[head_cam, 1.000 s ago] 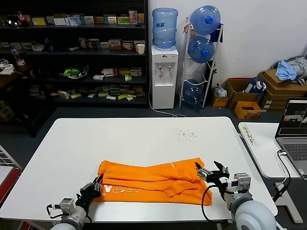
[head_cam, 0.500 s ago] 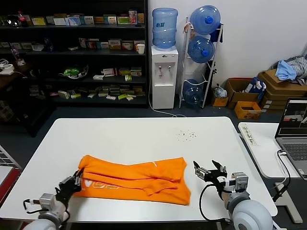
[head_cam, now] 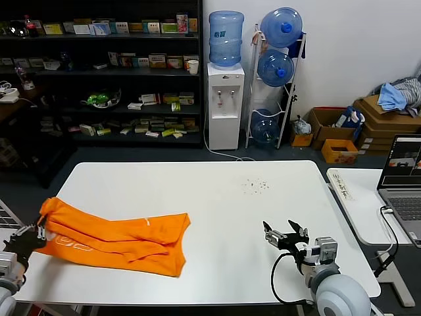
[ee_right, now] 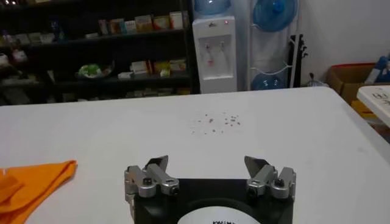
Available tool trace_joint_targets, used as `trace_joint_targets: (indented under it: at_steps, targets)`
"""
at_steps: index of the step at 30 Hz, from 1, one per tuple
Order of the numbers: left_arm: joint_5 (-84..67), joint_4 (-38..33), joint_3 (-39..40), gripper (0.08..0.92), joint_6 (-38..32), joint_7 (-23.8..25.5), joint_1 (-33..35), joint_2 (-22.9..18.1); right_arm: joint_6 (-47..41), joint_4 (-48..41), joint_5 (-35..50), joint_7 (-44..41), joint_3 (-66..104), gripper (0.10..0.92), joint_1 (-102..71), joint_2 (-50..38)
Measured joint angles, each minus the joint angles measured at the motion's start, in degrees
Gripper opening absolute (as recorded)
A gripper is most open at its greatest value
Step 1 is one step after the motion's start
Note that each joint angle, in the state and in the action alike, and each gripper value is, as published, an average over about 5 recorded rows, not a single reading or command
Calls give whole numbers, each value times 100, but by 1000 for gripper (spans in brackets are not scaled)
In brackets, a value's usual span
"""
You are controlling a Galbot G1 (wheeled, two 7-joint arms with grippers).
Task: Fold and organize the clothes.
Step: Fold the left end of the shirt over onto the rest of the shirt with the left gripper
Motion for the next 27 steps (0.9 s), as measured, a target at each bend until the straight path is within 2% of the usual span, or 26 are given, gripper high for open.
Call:
trace_joint_targets:
  at_steps: [7, 14, 21, 27]
  targets:
    - [74, -404, -75, 129, 5, -52, 240, -117, -17, -47, -36, 8, -44, 823, 19, 60]
    - [-946, -1232, 576, 129, 362, -264, 369, -437, -35, -81, -38, 35, -45, 823, 0, 71]
    - [-2215, -1807, 1270, 129, 712, -561, 135, -790, -53, -139, -30, 68, -69, 823, 18, 125]
    - [-2842, -1995, 1757, 129, 871, -787, -191, -1036, -73, -155, -29, 104, -134, 823, 53, 183]
